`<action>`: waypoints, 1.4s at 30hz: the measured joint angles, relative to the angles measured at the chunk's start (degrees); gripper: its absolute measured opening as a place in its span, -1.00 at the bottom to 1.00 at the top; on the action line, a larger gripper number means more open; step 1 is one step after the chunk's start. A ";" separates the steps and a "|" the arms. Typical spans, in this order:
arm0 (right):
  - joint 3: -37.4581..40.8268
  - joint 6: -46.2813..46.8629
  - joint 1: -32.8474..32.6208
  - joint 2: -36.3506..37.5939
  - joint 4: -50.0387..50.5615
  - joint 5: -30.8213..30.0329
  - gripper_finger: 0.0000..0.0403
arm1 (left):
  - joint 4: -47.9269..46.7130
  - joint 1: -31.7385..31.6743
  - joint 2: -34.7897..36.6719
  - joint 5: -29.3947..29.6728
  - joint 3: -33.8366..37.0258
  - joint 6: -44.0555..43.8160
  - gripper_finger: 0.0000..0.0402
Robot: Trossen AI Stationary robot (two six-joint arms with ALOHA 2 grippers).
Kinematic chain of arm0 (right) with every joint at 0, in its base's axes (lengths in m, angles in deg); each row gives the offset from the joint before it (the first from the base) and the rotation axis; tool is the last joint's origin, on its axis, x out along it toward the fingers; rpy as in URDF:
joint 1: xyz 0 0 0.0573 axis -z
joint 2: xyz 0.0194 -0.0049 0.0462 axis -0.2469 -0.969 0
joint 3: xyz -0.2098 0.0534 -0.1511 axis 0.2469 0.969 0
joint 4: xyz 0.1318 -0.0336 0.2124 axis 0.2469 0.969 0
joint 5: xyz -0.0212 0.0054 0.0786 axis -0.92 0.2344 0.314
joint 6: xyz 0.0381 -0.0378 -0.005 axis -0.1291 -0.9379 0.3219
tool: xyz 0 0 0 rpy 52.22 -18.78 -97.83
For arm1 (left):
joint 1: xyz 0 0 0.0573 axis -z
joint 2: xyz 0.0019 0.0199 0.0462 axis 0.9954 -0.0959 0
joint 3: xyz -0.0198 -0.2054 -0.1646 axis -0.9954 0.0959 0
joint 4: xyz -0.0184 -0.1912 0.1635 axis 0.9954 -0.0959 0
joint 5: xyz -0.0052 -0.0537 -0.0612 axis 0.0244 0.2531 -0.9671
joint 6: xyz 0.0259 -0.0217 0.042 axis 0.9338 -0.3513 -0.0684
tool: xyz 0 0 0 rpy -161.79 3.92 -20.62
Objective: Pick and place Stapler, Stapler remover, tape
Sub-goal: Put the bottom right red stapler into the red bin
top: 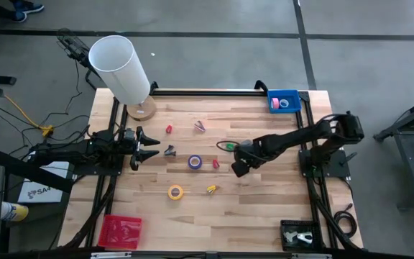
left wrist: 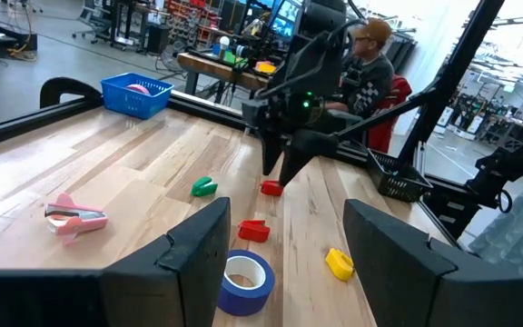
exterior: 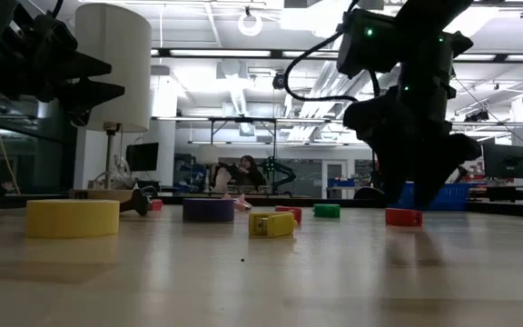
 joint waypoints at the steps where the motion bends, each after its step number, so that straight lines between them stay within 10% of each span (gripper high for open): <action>1: 0.00 0.19 0.00 -0.44 -0.01 -0.10 0.21 | 0.01 0.01 -0.01 0.00 0.00 0.00 0.06; 42: 0.00 -2.87 -7.87 -3.85 -2.07 -6.71 0.21 | -0.01 0.02 -0.01 -0.01 0.00 0.01 0.06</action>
